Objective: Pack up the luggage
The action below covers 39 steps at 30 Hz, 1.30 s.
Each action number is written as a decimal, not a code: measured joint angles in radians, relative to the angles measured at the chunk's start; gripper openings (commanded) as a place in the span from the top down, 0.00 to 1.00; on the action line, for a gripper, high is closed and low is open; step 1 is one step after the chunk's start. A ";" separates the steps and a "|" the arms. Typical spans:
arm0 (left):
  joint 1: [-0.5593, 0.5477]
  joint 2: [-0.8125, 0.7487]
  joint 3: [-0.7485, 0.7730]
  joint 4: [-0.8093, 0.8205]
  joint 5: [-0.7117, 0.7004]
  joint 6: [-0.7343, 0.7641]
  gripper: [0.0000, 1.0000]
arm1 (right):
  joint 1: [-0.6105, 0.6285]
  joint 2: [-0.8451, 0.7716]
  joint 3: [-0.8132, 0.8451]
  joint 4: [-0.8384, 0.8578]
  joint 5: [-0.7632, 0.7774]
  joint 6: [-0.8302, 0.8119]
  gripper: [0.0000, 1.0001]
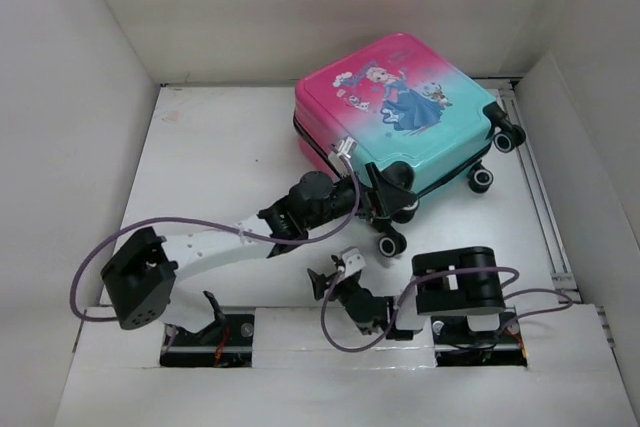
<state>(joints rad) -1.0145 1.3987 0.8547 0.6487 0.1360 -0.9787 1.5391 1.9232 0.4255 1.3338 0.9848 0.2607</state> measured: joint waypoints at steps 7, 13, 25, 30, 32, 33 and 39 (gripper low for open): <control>0.008 -0.293 0.079 -0.146 -0.184 0.243 0.02 | 0.080 -0.238 -0.026 -0.043 -0.014 0.050 0.25; 0.011 -0.645 -0.093 -0.210 -0.434 0.305 0.47 | 0.084 -0.631 0.057 -0.490 -0.042 0.211 0.27; -0.035 -0.315 -0.377 -0.289 -0.302 0.309 0.39 | -0.113 -1.138 0.365 -1.456 -0.100 0.322 0.15; -0.042 -0.139 -0.274 -0.187 -0.224 0.349 0.39 | -0.241 -1.237 0.462 -1.693 -0.120 0.331 0.12; -0.046 -0.091 -0.245 -0.151 -0.204 0.363 0.39 | -0.284 -1.255 0.464 -1.754 -0.133 0.332 0.11; -0.049 -0.070 -0.232 -0.140 -0.195 0.372 0.39 | -0.304 -1.261 0.463 -1.788 -0.144 0.331 0.11; -0.058 0.056 -0.133 -0.099 -0.192 0.413 0.39 | -0.448 -1.269 0.458 -1.897 -0.226 0.305 0.07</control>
<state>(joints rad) -1.0725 1.4544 0.7219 0.5495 -0.0555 -0.5659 1.0908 0.6544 0.8837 -0.5632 0.7589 0.5659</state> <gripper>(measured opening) 0.604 0.922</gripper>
